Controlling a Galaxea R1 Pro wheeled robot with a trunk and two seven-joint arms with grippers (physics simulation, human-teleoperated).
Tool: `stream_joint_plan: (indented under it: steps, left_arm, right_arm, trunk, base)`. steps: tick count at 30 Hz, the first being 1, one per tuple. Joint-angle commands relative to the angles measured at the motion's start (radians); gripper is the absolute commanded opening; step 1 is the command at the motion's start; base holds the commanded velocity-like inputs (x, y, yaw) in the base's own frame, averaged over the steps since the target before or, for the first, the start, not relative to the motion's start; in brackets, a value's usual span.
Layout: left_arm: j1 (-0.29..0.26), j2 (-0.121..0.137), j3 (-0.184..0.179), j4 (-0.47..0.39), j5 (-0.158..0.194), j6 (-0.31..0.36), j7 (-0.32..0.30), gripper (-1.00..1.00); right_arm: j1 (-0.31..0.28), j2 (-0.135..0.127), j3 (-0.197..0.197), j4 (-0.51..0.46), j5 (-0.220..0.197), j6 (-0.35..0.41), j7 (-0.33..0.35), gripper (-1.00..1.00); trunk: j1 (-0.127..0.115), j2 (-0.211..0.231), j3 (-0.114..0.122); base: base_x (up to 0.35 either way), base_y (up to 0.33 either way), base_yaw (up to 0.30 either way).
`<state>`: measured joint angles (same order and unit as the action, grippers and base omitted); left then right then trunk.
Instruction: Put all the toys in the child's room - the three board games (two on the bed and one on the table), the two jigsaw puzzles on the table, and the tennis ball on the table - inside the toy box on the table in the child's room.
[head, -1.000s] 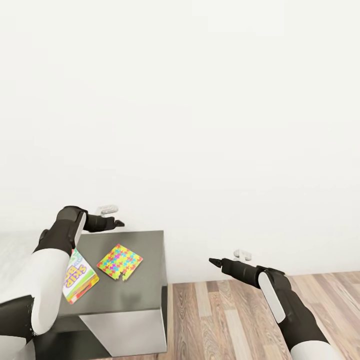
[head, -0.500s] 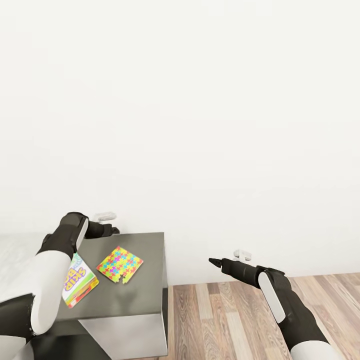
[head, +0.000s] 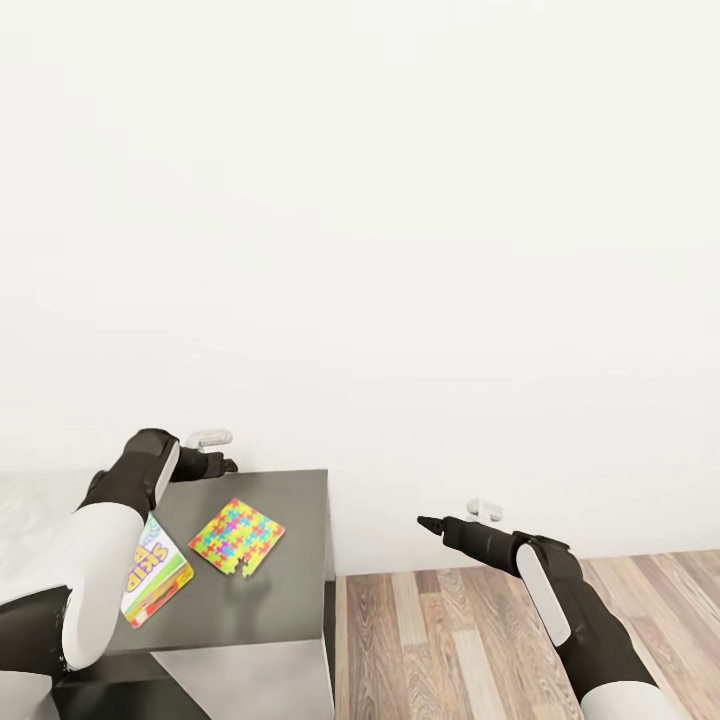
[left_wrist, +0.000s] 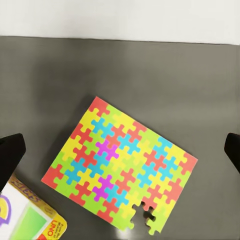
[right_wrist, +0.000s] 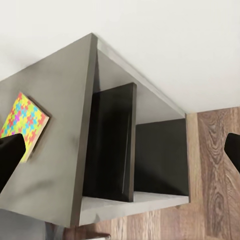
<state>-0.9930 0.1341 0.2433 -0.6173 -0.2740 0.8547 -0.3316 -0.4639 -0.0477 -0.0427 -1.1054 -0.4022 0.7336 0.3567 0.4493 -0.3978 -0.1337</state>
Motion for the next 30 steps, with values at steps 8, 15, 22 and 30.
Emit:
stream_joint_plan:
  steps: [8, 15, 22, 30]
  left_arm:
    - [-0.001, -0.001, 0.004, 0.047, -0.011, -0.031, -0.009, 1.00]
    - [-0.001, 0.001, 0.004, 0.085, -0.011, -0.068, -0.007, 1.00]
    - [-0.001, 0.005, 0.008, 0.098, -0.007, -0.082, 0.062, 1.00]
    - [-0.002, 0.008, 0.012, 0.177, -0.001, -0.148, 0.099, 1.00]
  right_arm:
    - [-0.001, 0.000, -0.002, -0.001, 0.000, 0.006, 0.004, 1.00]
    - [-0.001, 0.000, -0.002, -0.001, 0.000, 0.005, 0.004, 1.00]
    - [-0.001, 0.000, -0.002, -0.001, 0.000, 0.005, 0.004, 1.00]
    - [-0.001, 0.000, -0.001, -0.001, 0.000, 0.006, 0.004, 1.00]
  trunk:
    - [0.001, -0.002, -0.002]
    - [0.001, -0.002, -0.002]
    - [0.001, -0.002, -0.005]
    - [0.001, -0.002, -0.014]
  base:
    - [0.108, 0.000, 0.000]
    - [0.023, 0.000, 0.000]
    - [0.002, 0.000, 0.000]
    - [0.000, 0.000, 0.014]
